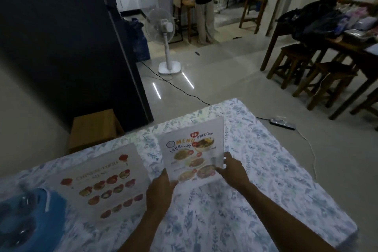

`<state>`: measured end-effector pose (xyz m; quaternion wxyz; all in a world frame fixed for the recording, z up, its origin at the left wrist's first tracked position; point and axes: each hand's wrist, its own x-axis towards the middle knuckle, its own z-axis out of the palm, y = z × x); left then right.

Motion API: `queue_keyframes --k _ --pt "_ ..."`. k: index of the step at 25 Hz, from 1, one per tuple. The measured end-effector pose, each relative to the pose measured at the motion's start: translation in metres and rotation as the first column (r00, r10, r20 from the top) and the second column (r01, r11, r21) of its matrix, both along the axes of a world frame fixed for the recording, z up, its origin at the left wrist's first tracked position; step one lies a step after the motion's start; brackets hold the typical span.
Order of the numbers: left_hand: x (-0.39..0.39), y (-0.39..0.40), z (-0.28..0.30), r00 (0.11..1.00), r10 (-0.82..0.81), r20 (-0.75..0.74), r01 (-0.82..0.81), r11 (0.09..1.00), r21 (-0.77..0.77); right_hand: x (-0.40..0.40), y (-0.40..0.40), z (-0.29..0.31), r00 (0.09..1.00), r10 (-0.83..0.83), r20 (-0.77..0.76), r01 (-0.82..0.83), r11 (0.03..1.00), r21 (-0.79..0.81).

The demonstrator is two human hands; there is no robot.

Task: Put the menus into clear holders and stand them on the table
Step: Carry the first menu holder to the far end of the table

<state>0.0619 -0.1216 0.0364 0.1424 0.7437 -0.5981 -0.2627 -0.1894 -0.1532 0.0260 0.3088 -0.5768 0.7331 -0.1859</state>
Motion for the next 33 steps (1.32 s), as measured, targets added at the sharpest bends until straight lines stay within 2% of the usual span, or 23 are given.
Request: queue_keyframes --k 3,8,14,18,26,33 --pt "-0.011 -0.029 0.002 0.998 -0.015 -0.054 0.013 0.999 -0.032 -0.023 -0.033 0.002 0.997 0.07 -0.027 -0.071 0.997 -0.031" --pt "-0.064 -0.096 0.016 0.991 -0.048 -0.121 0.034 0.992 -0.118 -0.082 -0.103 0.019 0.994 0.089 -0.07 -0.094 0.993 -0.071" --pt "-0.139 -0.202 0.025 0.993 -0.049 -0.11 0.032 0.989 -0.145 -0.162 -0.207 0.039 0.982 0.096 -0.163 -0.117 0.985 -0.127" --pt "-0.169 -0.262 0.026 0.996 -0.054 -0.074 0.039 0.98 -0.193 -0.194 -0.268 0.043 0.98 0.103 -0.17 -0.129 0.98 -0.15" --pt "-0.195 -0.34 0.001 0.999 -0.021 -0.039 0.013 0.979 -0.203 -0.216 -0.356 0.019 0.973 0.145 -0.18 -0.169 0.978 -0.124" --pt "-0.198 -0.358 -0.03 0.998 -0.002 -0.059 -0.009 0.982 -0.191 -0.217 -0.373 -0.015 0.973 0.154 -0.171 -0.175 0.978 -0.113"
